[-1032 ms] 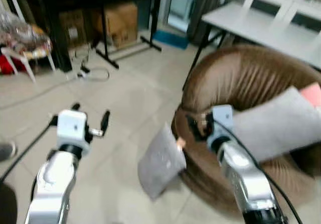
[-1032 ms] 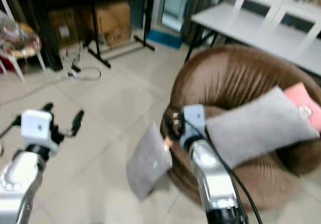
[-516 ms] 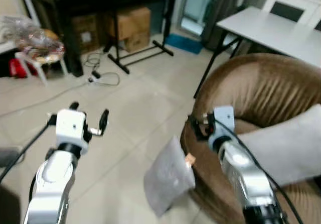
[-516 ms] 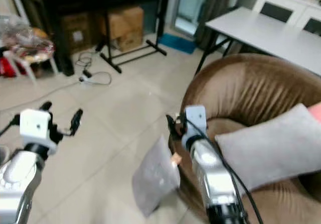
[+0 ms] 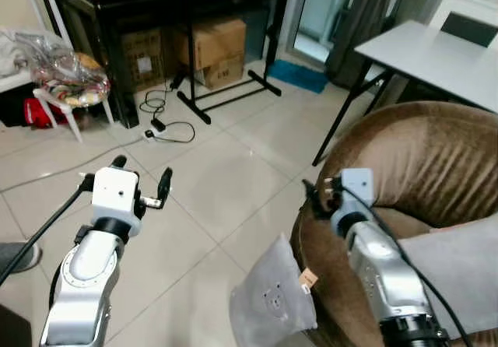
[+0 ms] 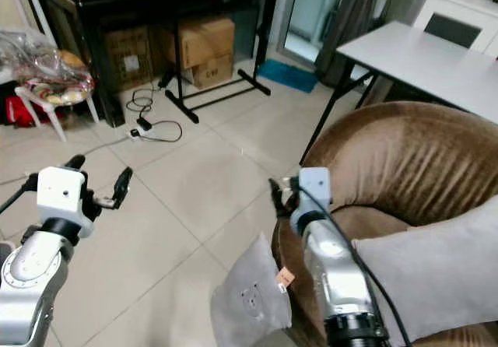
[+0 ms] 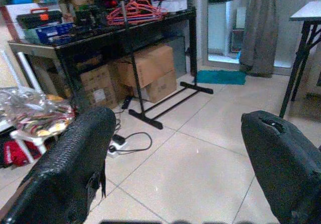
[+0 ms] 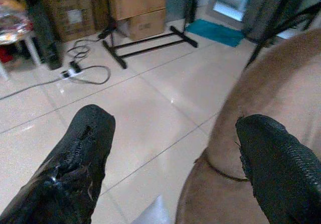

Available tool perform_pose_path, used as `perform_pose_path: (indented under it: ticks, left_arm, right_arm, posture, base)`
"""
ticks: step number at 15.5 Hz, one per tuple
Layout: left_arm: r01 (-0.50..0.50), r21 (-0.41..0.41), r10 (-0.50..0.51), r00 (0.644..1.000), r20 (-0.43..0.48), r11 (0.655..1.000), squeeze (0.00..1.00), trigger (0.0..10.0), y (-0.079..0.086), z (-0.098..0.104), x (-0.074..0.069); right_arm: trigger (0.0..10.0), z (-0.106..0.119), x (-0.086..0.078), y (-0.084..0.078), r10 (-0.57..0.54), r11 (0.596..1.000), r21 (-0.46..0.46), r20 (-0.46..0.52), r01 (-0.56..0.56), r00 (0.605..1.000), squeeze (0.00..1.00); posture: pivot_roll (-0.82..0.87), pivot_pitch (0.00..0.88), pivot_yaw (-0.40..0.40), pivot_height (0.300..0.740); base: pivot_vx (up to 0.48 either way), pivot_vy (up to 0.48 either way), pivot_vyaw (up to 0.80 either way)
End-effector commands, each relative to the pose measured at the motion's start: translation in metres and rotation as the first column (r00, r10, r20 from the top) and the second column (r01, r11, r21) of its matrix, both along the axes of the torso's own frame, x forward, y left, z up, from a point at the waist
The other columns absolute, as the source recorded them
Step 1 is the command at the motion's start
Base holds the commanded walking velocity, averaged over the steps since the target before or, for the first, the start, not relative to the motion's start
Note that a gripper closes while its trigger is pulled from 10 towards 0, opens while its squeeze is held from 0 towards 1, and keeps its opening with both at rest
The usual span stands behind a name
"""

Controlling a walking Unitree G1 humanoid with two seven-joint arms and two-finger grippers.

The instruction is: Move the pillow to the sofa from floor

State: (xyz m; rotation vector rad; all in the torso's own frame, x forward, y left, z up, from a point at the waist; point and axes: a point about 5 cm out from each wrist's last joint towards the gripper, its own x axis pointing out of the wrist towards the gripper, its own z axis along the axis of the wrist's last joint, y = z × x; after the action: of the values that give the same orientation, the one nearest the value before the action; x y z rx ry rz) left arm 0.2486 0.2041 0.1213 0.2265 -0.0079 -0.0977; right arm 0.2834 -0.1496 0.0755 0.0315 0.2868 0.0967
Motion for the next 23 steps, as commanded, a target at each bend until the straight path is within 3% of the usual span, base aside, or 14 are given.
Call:
perform_pose_path:
  ticks: [1, 2, 10, 12, 14, 18, 23]
  left_arm:
    - [0.024, -0.005, -0.024, 1.0, -0.004, 1.0, 0.8, 10.0, -0.009, -0.002, 0.001]
    - [0.021, 0.01, -0.021, 1.0, 0.001, 1.0, 0.7, 10.0, -0.009, -0.002, 0.001]
    - [0.0, 0.026, 0.0, 1.0, 0.014, 1.0, 0.67, 10.0, -0.007, -0.002, 0.003]
    - [-0.007, 0.016, 0.007, 1.0, 0.013, 1.0, 0.62, 10.0, -0.007, -0.003, 0.003]
    - [-0.015, 0.007, 0.015, 1.0, 0.019, 1.0, 0.56, 10.0, -0.007, -0.003, 0.003]
    - [-0.008, 0.011, 0.008, 1.0, 0.026, 1.0, 0.56, 10.0, -0.007, -0.002, 0.003]
    - [-0.004, -0.006, 0.004, 0.999, 0.033, 1.0, 0.57, 10.0, -0.007, -0.001, 0.002]
  right_arm:
    - [10.0, 0.002, -0.001, -0.014, -0.046, 0.999, 0.002, 0.014, 0.046, 0.999, 0.0]
    - [10.0, 0.004, -0.002, -0.013, -0.058, 0.998, 0.021, 0.029, 0.057, 0.998, 0.0]
    - [10.0, 0.008, -0.003, -0.007, -0.054, 0.998, 0.03, 0.039, 0.053, 0.998, 0.0]
    - [10.0, 0.008, -0.001, -0.005, -0.049, 0.999, 0.025, 0.04, 0.048, 0.998, 0.0]
    - [10.0, 0.008, 0.0, -0.004, -0.046, 0.999, 0.009, 0.044, 0.046, 0.998, 0.0]
    - [10.0, 0.007, 0.0, -0.004, -0.039, 0.999, 0.005, 0.039, 0.039, 0.998, 0.0]
    - [10.0, 0.006, -0.002, -0.006, -0.037, 0.999, 0.001, 0.035, 0.037, 0.999, 0.0]
  posture:
    - [0.05, 0.0, -0.08, 0.711]
    - [0.05, 0.0, -0.081, 0.696]
    - [0.05, 0.0, -0.082, 0.626]
    - [0.05, 0.0, -0.081, 0.606]
    - [0.05, 0.0, -0.082, 0.601]
    - [0.05, 0.0, -0.082, 0.601]
    - [0.05, 0.0, -0.086, 0.601]
  base:
    - [0.0, 0.0, 0.0]
    - [0.0, 0.0, 0.0]
    - [0.0, 0.0, 0.0]
    - [0.0, 0.0, 0.0]
    - [0.0, 0.0, 0.0]
    - [0.0, 0.0, 0.0]
    - [0.305, 0.0, 0.0]
